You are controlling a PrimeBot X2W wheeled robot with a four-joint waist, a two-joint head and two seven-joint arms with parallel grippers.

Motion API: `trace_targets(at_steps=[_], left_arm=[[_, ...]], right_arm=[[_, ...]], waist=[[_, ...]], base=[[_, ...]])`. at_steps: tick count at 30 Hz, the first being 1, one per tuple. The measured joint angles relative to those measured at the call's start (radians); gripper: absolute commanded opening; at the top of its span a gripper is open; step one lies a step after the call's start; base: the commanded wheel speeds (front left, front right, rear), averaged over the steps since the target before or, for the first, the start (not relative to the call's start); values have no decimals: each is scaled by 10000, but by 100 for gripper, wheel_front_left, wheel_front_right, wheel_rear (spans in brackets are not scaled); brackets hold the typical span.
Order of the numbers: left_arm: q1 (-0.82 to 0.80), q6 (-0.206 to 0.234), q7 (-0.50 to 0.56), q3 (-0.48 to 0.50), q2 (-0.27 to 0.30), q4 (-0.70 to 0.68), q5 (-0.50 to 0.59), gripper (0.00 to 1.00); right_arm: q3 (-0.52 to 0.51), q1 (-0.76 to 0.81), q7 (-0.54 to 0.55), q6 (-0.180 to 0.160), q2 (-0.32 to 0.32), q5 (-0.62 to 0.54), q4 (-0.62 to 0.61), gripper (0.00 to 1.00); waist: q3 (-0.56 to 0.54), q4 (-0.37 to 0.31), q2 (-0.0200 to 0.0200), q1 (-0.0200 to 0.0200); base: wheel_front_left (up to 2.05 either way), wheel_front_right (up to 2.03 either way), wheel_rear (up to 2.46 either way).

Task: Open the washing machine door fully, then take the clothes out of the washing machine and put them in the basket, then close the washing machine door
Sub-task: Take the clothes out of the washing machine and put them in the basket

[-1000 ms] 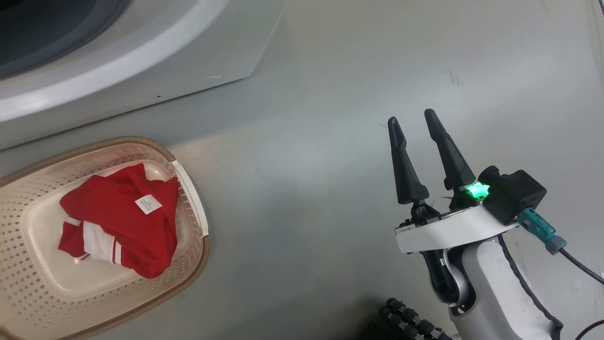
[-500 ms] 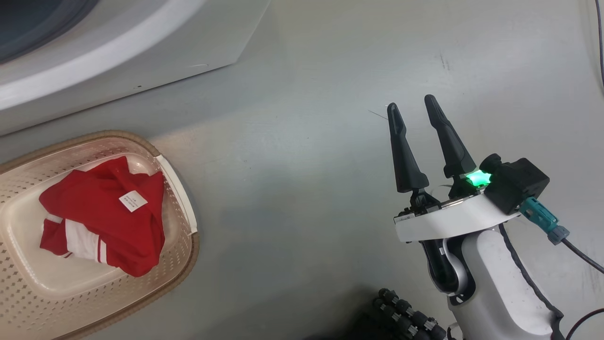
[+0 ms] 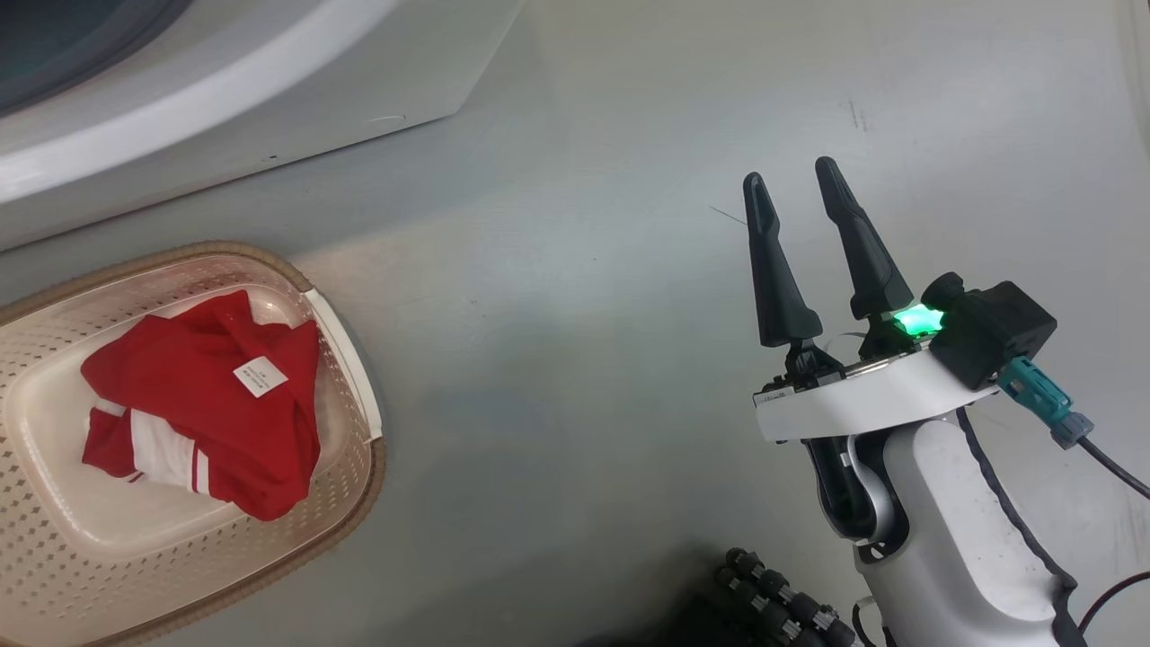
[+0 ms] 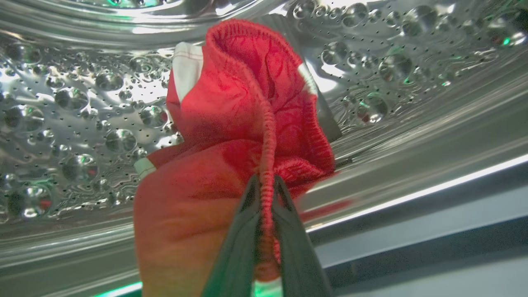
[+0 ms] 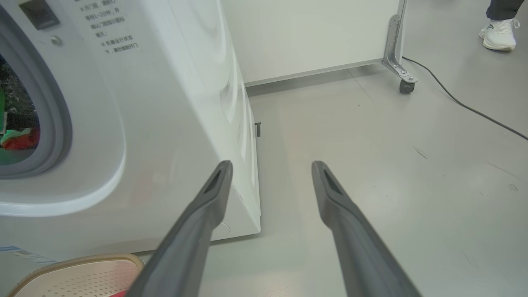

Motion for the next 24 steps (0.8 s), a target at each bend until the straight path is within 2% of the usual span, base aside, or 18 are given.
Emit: trace_targets(at_steps=[6,12,24], left_arm=[[-1,84,-903,88,-341,-230,-29,0],[151,236,-2301,313,-844,-608,-234,0],[1768,428,-5382,483,-2136,-1511,-639,0]], right_arm=[[-125,-9,0,0,-4,-92,96,100],[-313,-9,0,4,-6,-431,232,100],[-648,37,0,117,-15,-1189,568,100]], waist=[[-109,218,0,-1],[-296,509,0,-1],[-995,1245,0,-1]], base=[[0,0,0],[0,0,0],[0,0,0]])
